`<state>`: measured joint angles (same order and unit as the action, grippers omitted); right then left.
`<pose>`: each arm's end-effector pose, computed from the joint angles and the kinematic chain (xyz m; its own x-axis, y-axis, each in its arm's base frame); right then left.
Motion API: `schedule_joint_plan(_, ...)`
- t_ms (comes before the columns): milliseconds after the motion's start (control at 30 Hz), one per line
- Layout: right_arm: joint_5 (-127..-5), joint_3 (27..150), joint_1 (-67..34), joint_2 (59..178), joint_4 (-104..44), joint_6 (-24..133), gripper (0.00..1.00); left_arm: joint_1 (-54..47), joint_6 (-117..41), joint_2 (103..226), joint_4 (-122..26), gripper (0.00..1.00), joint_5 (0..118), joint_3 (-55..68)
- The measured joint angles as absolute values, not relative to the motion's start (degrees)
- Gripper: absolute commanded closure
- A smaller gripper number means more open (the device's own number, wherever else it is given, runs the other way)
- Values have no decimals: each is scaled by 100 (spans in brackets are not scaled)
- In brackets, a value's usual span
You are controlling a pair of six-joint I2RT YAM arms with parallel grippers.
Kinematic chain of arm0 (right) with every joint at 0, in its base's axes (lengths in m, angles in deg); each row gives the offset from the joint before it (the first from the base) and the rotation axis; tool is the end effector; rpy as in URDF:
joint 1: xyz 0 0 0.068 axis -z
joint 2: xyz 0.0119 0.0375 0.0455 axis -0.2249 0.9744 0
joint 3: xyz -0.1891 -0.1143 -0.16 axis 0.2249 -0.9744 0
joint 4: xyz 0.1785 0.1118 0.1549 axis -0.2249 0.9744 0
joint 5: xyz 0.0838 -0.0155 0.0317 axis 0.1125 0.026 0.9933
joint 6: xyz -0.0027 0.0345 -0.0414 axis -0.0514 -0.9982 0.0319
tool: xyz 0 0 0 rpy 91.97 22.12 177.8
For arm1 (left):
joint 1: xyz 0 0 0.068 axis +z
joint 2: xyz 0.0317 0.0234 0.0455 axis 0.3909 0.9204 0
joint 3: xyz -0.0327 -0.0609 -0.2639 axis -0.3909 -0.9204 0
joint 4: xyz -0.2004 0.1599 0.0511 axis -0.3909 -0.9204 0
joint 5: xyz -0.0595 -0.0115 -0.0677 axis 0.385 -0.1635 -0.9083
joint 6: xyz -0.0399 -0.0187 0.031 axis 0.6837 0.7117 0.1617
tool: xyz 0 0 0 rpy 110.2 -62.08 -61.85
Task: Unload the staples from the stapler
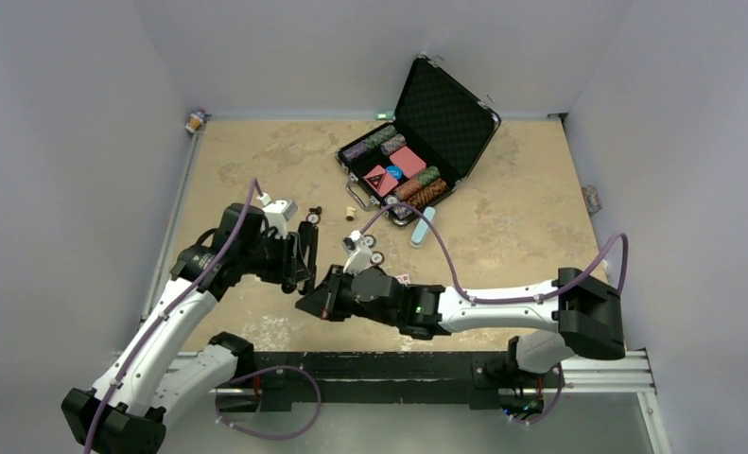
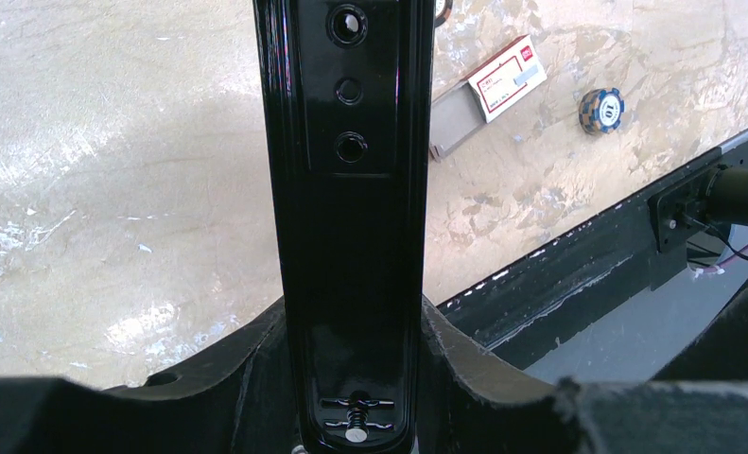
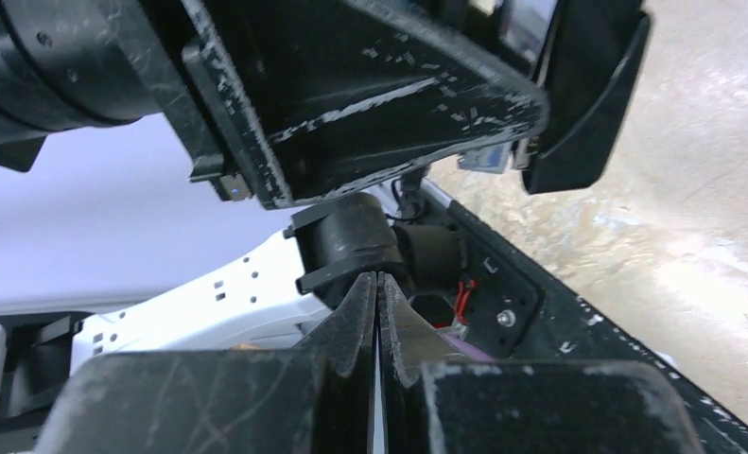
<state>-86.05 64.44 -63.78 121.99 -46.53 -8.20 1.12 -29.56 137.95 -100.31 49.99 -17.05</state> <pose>0.0845 0.3261 0.2585 -0.8740 0.2896 -0.3903 -0.2495 0.4218 0.8717 0.1463 -0.0701 0.2883 -0.8548 -0.0067 -0.5189 0.2554 0.8650 -0.4319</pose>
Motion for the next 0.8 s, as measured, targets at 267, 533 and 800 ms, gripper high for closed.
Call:
schedule_joint_plan(267,-8645,6896,-6439,12983,-4817,-936,100,112,-2956,13813,-10027,100,4999,-1705)
schedule_joint_plan(533,-8548,6566,-5934,13125,-5051,-1163,100,115,-2958,13813,-9922,100,5027,-1707)
schedule_joint_plan(800,-8374,6516,-5547,13130,-5018,-1179,100,125,-2958,13800,-9579,100,5082,-1707)
